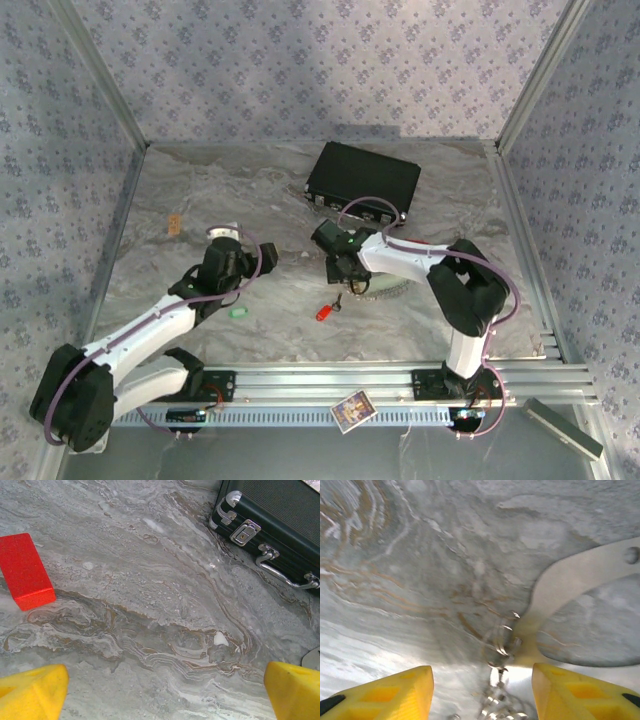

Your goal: Put the keys on the keyring

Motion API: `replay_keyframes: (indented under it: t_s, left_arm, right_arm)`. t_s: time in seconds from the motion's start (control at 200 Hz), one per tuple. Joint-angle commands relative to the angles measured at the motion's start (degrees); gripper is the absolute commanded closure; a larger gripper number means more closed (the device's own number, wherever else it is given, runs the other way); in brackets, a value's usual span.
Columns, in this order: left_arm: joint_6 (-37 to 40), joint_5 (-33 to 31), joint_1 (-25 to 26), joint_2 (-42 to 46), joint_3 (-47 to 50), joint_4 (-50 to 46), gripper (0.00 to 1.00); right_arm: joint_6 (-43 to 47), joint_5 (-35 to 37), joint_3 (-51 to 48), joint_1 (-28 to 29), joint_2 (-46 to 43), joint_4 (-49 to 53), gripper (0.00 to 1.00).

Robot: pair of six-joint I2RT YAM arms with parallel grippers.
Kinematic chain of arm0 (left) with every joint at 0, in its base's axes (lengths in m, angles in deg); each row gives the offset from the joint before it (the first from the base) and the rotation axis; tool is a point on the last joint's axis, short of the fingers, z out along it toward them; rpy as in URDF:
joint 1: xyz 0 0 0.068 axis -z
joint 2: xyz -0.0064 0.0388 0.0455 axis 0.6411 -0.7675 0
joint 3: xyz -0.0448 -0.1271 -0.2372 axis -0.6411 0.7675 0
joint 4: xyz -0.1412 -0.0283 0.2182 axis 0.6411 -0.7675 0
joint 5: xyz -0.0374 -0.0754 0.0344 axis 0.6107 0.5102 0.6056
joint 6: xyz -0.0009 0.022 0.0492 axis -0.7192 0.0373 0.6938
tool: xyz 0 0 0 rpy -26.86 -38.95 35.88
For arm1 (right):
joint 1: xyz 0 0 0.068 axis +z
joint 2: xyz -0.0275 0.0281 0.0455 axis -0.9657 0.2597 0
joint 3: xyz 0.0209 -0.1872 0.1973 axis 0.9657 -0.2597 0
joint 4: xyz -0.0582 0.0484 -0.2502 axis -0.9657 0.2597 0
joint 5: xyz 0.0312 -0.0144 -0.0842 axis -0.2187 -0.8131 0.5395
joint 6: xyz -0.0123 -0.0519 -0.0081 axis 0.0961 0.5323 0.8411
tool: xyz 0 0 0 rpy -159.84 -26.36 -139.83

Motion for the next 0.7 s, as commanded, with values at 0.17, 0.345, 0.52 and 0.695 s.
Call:
replay_keyframes:
  t_s: [0.17, 0.345, 0.52, 0.695]
  left_arm:
    - [1.03, -1.12, 0.32, 0.82, -0.31, 0.52, 0.01]
    - [1.03, -1.11, 0.33, 2.97, 0.07, -1.14, 0.01]
    - [0.51, -2.6, 0.3, 7.25, 2.0, -1.6, 0.01]
    - [-0.2, -2.78, 0.35, 9.85, 2.93, -2.38, 0.02]
  right_arm:
    - [26.22, 7.32, 12.13, 0.67, -0.14, 20.25, 0.46]
    - [29.5, 6.22, 19.32, 1.93, 6.72, 24.17, 0.51]
    - [29.47, 4.77, 24.62, 2.0, 12.95, 25.87, 0.54]
    - [25.83, 4.4, 27.34, 1.46, 16.13, 25.24, 0.64]
